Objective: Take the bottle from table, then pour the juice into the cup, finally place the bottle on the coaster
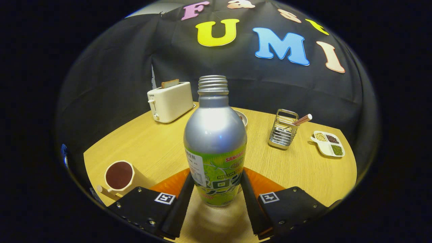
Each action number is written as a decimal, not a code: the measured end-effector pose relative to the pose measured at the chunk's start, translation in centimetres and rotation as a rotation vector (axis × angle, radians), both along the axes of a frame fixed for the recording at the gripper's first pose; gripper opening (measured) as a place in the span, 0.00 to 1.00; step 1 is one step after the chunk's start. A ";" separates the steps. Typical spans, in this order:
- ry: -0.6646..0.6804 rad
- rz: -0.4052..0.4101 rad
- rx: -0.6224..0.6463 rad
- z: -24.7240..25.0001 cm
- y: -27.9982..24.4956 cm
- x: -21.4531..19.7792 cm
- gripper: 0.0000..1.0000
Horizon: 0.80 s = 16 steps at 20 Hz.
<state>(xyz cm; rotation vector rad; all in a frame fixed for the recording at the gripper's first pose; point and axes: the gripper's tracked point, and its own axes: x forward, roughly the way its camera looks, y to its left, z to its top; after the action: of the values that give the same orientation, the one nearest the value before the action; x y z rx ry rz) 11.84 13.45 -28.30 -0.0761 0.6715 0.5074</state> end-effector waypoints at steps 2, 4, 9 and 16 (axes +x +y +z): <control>-0.025 -0.002 -0.004 0.0 0.3 0.6 0.76; -0.048 0.000 -0.014 -0.2 0.5 1.1 0.76; -0.101 0.002 -0.037 -0.9 0.6 2.4 0.78; -0.092 -0.048 -0.001 -2.5 0.5 3.8 0.79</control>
<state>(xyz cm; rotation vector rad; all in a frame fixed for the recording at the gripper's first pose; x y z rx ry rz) 15.64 13.94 -30.80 -0.0833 0.5823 0.4546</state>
